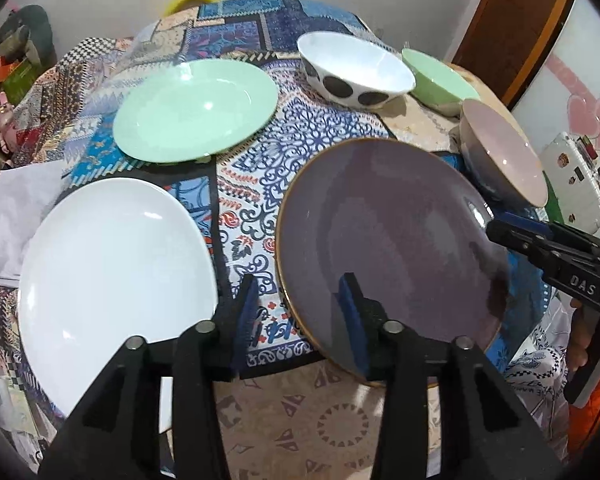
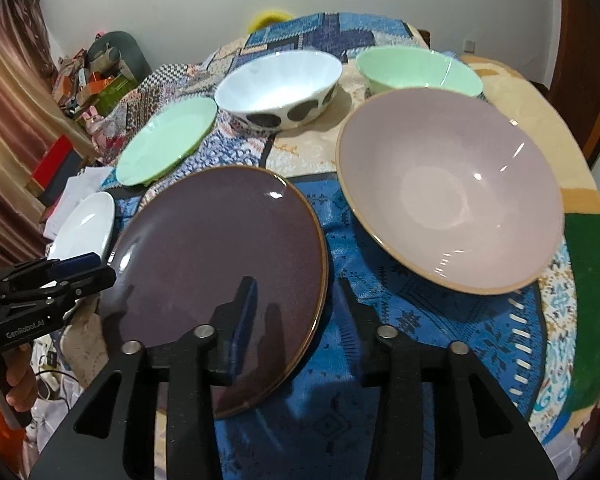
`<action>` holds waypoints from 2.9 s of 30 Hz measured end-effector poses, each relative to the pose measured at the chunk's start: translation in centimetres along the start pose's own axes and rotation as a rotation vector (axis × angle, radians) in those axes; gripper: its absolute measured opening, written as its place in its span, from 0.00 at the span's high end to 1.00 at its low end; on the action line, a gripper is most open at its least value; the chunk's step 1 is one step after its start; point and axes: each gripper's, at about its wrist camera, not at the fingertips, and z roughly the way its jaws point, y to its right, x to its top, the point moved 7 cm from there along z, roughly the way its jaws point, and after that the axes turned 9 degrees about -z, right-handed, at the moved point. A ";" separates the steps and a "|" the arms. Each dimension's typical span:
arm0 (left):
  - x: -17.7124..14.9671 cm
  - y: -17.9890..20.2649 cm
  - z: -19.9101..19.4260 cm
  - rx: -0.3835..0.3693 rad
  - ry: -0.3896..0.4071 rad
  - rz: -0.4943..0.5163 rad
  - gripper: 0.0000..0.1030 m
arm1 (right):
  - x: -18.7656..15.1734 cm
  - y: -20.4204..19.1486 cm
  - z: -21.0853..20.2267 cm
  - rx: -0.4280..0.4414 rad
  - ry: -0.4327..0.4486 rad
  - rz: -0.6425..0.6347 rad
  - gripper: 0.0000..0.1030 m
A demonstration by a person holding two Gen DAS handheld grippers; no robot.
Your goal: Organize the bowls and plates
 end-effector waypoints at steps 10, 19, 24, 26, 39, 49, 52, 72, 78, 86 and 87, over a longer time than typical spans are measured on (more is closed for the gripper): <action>0.4 -1.4 -5.5 -0.010 0.113 -0.021 0.39 | 1.6 -2.9 -3.2 -0.017 0.077 -0.053 0.44; 0.1 -5.2 -9.8 0.027 0.210 -0.044 0.11 | 3.5 -7.0 -3.1 -0.009 0.107 -0.121 0.28; 0.0 -9.2 -10.9 0.074 0.240 -0.090 0.10 | 4.6 -9.6 -2.0 0.016 0.111 -0.158 0.22; -0.2 -11.1 -11.0 0.096 0.244 -0.113 0.10 | 4.9 -10.4 -1.5 0.025 0.107 -0.170 0.22; -1.5 -20.0 -8.3 0.161 0.191 -0.227 0.10 | 5.8 -16.5 4.4 0.078 0.035 -0.248 0.22; -2.4 -23.2 -5.6 0.135 0.118 -0.256 0.43 | 5.7 -18.6 9.2 0.139 -0.074 -0.251 0.49; -2.7 -23.5 -4.9 0.116 0.096 -0.257 0.55 | 5.6 -18.9 10.0 0.146 -0.096 -0.253 0.57; -3.5 -23.0 -2.7 0.010 0.017 -0.300 0.76 | 4.9 -20.5 12.9 0.221 -0.184 -0.278 0.76; -3.4 -22.8 -2.9 0.034 0.018 -0.292 0.75 | 5.1 -20.4 12.6 0.214 -0.175 -0.265 0.76; -3.2 -22.5 -3.6 0.044 0.037 -0.301 0.75 | 5.2 -20.2 11.4 0.217 -0.140 -0.260 0.76; -3.1 -22.4 -3.8 0.046 0.044 -0.298 0.75 | 5.2 -20.2 11.2 0.218 -0.136 -0.258 0.76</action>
